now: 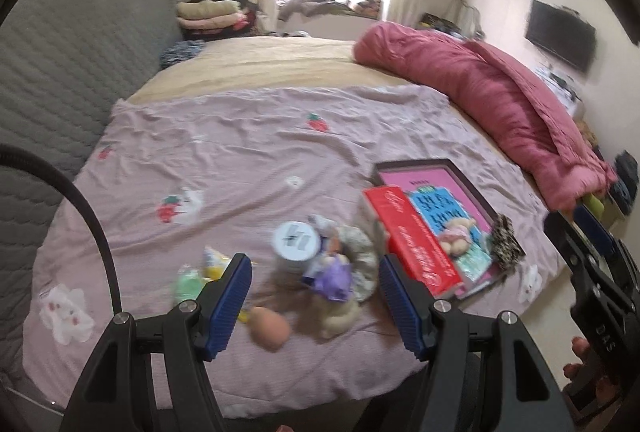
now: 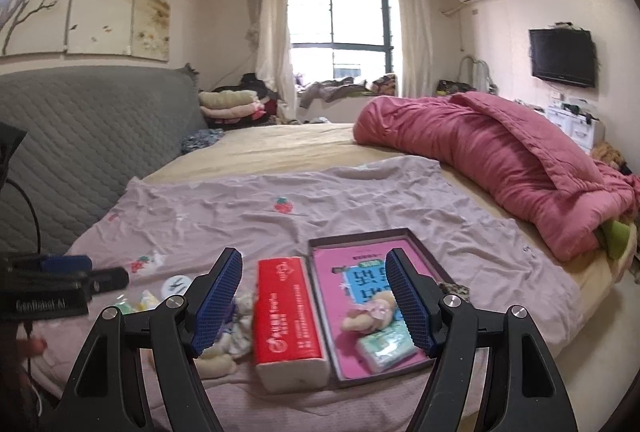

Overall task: Organize soft objects
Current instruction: 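Withdraw both grippers from the tray toward the pile of soft items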

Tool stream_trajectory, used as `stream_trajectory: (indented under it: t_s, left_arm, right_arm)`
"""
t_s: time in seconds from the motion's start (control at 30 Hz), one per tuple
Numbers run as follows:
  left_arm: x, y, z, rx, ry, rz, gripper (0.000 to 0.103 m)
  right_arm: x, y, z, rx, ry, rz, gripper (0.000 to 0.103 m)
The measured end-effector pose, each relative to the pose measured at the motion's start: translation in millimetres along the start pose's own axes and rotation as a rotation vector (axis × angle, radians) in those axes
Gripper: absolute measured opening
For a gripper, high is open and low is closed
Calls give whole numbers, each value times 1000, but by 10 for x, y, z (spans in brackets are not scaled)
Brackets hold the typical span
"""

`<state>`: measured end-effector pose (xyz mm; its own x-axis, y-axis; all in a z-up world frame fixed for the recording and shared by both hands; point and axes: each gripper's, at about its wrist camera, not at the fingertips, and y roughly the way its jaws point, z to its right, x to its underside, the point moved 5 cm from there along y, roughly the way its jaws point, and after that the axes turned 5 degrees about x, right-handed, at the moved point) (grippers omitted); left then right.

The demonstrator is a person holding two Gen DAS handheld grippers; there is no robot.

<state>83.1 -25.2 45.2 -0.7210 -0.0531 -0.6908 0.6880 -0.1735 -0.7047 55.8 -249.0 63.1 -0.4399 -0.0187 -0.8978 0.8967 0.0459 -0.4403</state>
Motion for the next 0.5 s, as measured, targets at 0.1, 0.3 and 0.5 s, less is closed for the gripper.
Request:
stream_trajectory:
  t_s: [0.1,0.3,0.5]
  left_arm:
    - [-17,-83,-225,-27,-37,10,66]
    - [6,-244,-559,-67,-90,24,66]
    - [47,-385,-767,-96,-111,34,66]
  right_arm:
    - [-16,-23,-122,-31,-13,2,75]
    - [-23,-82,-363,-82,-45,8,75]
    - [2,-111,-539,-125,-68,4,75]
